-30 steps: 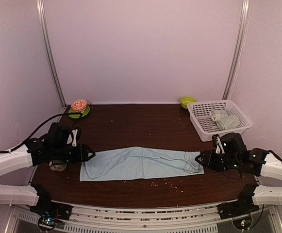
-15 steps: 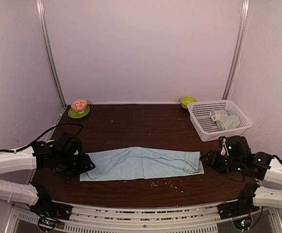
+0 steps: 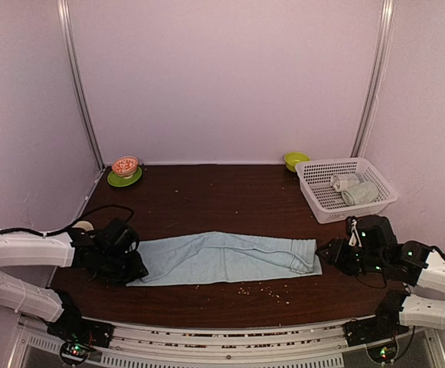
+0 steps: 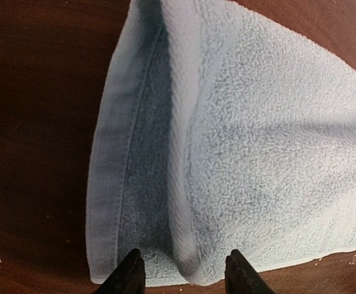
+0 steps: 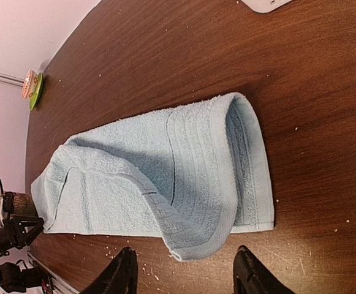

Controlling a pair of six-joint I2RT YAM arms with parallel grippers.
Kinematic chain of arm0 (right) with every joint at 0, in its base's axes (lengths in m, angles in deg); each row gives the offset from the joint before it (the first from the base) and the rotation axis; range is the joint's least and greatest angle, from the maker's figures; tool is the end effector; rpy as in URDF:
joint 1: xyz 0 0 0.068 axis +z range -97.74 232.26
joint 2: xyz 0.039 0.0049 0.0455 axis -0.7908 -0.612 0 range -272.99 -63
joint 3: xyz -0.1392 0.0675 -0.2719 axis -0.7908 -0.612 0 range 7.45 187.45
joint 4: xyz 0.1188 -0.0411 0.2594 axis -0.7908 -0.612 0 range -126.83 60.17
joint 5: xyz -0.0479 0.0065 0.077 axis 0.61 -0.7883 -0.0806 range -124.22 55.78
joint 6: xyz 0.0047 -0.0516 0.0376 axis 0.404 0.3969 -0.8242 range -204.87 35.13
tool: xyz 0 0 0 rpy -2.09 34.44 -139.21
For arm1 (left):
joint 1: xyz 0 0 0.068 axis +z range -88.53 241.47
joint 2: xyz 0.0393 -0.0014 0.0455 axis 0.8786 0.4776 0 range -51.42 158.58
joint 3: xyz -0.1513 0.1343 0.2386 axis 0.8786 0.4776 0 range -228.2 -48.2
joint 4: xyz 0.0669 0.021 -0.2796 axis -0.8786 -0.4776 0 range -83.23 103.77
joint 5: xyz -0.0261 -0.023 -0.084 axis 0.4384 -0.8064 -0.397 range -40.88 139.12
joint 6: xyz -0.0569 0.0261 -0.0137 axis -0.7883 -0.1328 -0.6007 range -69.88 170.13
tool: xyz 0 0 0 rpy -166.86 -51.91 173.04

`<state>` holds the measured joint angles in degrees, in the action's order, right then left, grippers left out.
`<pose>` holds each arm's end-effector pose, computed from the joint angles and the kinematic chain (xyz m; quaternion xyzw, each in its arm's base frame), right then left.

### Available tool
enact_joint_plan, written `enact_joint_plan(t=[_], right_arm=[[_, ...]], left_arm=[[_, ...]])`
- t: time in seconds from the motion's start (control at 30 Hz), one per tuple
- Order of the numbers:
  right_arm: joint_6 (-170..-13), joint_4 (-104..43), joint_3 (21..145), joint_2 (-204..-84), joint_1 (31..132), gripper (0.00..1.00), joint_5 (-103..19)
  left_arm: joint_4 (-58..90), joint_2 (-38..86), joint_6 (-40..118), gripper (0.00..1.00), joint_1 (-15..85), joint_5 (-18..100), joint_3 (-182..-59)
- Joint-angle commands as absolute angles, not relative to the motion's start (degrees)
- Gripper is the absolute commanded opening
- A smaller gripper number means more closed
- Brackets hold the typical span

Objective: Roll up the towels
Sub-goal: Fold the towel at the center of the board, then pick up the towel from the center of the board.

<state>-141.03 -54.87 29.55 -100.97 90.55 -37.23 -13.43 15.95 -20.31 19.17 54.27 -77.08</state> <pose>0.1178 0.0963 0.2034 0.1305 0.9000 0.3210 0.2645 0.1544 -0.1345 0.1595 -0.2465 0.9450 -0.1508 0.1531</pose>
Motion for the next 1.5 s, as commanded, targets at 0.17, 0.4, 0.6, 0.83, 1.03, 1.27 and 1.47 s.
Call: enact_joint_plan(t=[0.17,0.4,0.6,0.83,1.03,1.27,1.47], right_arm=[[-141.6,-53.9,28.7,-100.7,90.9,0.53,-37.6],[-142.0,-53.5,28.7,-101.1,90.9,0.53,-38.6],[-142.8,-53.5,28.9,-101.1,90.9,0.53,-39.5],[-142.9,-52.7,28.9,-101.8,90.9,0.53,-39.7],[-142.9,-52.4,28.7,-102.0,90.9,0.53,-40.0],[-143.2,-53.5,29.1,-101.1,90.9,0.54,-39.8],[-143.8,-53.6,29.1,-101.2,90.9,0.54,-40.4]], left_arm=[[-7.4,17.6,-19.4,0.36,20.9,53.2,-75.8],[-5.7,19.2,-18.9,0.20,21.2,51.8,-76.1],[-6.9,17.2,-18.4,0.11,21.2,51.5,-76.6],[-9.2,15.0,-17.7,0.27,21.2,52.0,-76.8],[-7.7,16.6,-17.2,0.16,21.2,51.4,-76.7],[-6.3,18.7,-17.3,0.26,21.2,51.3,-76.4],[-6.1,18.4,-17.2,0.13,21.3,51.3,-76.4]])
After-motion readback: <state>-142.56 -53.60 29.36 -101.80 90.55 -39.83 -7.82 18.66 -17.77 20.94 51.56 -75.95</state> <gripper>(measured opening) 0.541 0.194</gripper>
